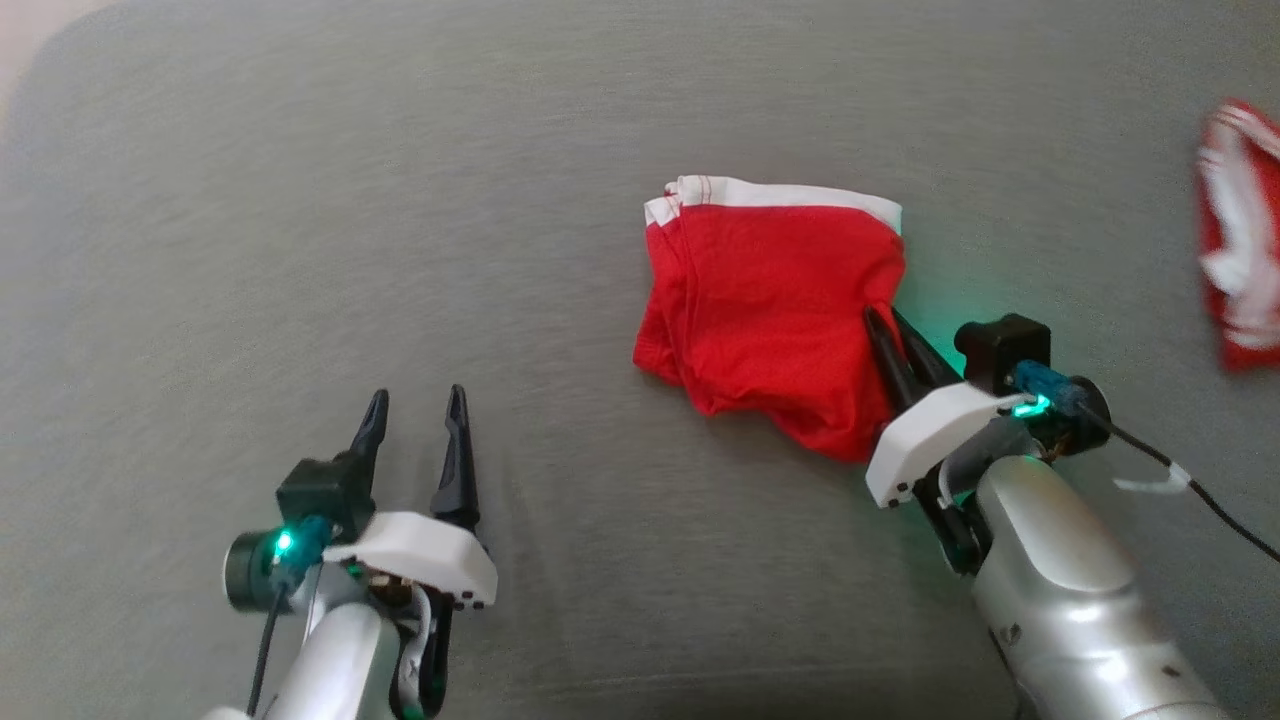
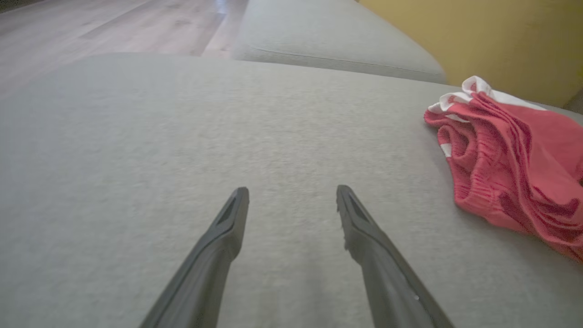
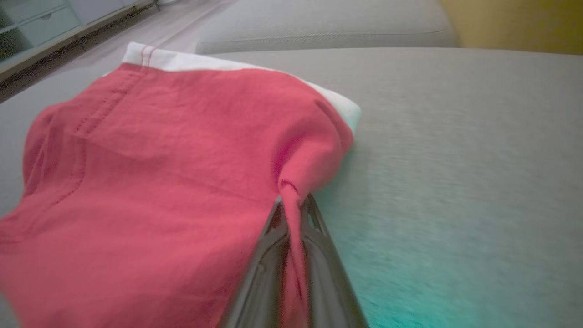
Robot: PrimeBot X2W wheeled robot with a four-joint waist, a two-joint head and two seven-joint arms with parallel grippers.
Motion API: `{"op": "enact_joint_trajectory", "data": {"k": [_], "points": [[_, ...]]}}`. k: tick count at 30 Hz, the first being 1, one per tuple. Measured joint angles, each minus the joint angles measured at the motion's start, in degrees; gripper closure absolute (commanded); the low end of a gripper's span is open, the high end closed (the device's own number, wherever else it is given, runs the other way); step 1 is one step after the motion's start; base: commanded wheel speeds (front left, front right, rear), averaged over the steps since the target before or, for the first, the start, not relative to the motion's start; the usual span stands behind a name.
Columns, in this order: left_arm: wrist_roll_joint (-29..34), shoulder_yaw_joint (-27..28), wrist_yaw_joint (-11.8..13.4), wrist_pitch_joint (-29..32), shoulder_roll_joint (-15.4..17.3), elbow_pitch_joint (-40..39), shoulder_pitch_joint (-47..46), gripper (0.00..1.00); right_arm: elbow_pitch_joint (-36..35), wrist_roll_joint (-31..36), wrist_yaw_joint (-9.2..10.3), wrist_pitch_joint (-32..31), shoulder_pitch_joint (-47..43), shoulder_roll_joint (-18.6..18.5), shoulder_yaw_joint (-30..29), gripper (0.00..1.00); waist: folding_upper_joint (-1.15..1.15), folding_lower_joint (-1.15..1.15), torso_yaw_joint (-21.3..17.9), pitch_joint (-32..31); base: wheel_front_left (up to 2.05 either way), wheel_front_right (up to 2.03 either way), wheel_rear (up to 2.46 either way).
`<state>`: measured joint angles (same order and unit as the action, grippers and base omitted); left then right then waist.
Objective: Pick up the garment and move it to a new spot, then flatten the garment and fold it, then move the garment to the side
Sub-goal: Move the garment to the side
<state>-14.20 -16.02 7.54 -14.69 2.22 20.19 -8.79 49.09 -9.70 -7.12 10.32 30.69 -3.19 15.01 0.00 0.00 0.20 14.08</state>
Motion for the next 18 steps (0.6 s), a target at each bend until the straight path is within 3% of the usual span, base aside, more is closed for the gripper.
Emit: {"op": "enact_joint_trajectory", "data": {"k": [1, 10, 18], "points": [[0.54, 0.02, -0.48, 0.00, 0.01, 0.21, -0.55, 0.00, 0.04, -0.57, 0.00, 0.57, -0.33, 0.00, 0.34, 1.00, 0.00, 0.00, -3.08, -0.12, 0.00, 0.00, 0.00], [2.04, 0.85, -1.98, -0.01, 0.02, 0.93, -2.22, 0.00, -0.07, -4.02, 0.00, 1.45, -1.85, 0.01, 3.88, 1.00, 0.00, 0.00, -17.16, -0.27, 0.00, 0.00, 0.00], [2.52, 0.07, -3.08, 0.00, 0.04, 1.41, -2.37, 0.00, 0.01, -2.42, 0.00, 1.79, -1.49, 0.00, 4.80, 1.00, 0.00, 0.00, -25.48, 0.85, 0.00, 0.00, 0.00]]}}
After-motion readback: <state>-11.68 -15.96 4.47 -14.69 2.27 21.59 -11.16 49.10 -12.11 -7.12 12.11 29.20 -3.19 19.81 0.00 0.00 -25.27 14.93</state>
